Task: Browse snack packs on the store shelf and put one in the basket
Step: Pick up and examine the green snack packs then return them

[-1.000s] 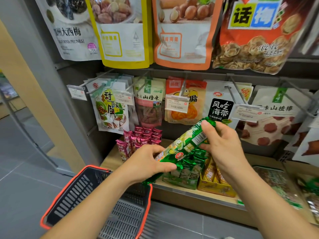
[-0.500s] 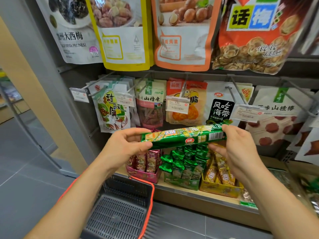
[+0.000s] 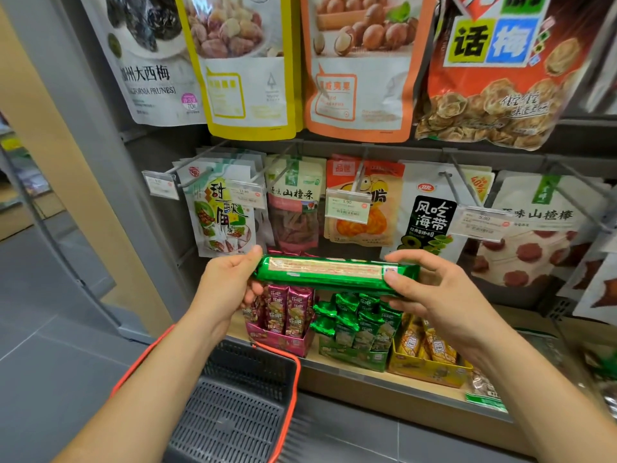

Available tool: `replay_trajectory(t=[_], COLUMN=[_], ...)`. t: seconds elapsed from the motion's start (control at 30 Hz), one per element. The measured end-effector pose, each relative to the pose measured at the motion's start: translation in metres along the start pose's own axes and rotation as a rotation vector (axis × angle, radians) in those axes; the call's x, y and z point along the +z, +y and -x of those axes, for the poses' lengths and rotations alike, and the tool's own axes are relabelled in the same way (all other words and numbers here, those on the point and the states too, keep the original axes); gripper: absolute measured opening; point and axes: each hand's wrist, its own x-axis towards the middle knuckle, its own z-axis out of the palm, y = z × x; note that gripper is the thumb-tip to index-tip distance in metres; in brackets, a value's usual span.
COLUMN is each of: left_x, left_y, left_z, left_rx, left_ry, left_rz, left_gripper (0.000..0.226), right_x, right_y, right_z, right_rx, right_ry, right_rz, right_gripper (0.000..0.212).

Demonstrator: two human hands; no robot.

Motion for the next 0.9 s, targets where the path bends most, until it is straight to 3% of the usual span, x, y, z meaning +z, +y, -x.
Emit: replay_trajectory(t=[0.1, 0.17, 0.27, 0.33, 0.47, 0.57, 0.7, 0.8, 0.9], left_x=[0.000, 0.001, 0.002, 0.002, 0.005, 0.006, 0.004, 0.004, 0.005], left_y=[0.002, 0.005, 0.009, 0.010, 0.011, 0.008, 0.006, 0.004, 0.004], left_z=[0.002, 0.004, 0.006, 0.007, 0.006, 0.002, 0.000, -0.001, -0.002], left_rx=[0.072, 0.083, 0.086, 0.100, 0.020, -0.034, -0.073, -0.094, -0.079], left_ry=[-0.049, -0.120, -0.229, -0.253, -0.196, -0.125, -0.066, -0.044, -0.027], left_rz=[-0.096, -0.007, 0.150, 0.163, 0.239, 0.273, 0.342, 0.365, 0.355], left_gripper=[0.032, 0.024, 0.046, 0.044, 0.008, 0.021, 0.020, 0.018, 0.022], right_x=[0.000, -0.002, -0.003, -0.004, -0.003, -0.001, -0.002, -0.004, -0.003], right_y=[0.002, 0.003, 0.006, 0.008, 0.006, 0.005, 0.003, 0.002, 0.001], right_z=[-0.004, -0.006, -0.007, -0.007, -0.006, -0.005, -0.004, -0.003, -0.002], right_rx=[-0.010, 0.006, 0.025, 0.042, 0.040, 0.024, 0.022, -0.003, -0.015], right_ry=[0.078, 0.109, 0.118, 0.124, 0.076, 0.028, -0.019, -0.061, -0.071], right_rz=[-0.033, -0.054, -0.036, -0.047, -0.043, -0.040, -0.063, -0.033, -0.067], right_gripper=[0.009, 0.008, 0.009, 0.013, 0.023, 0.030, 0.022, 0.040, 0.039])
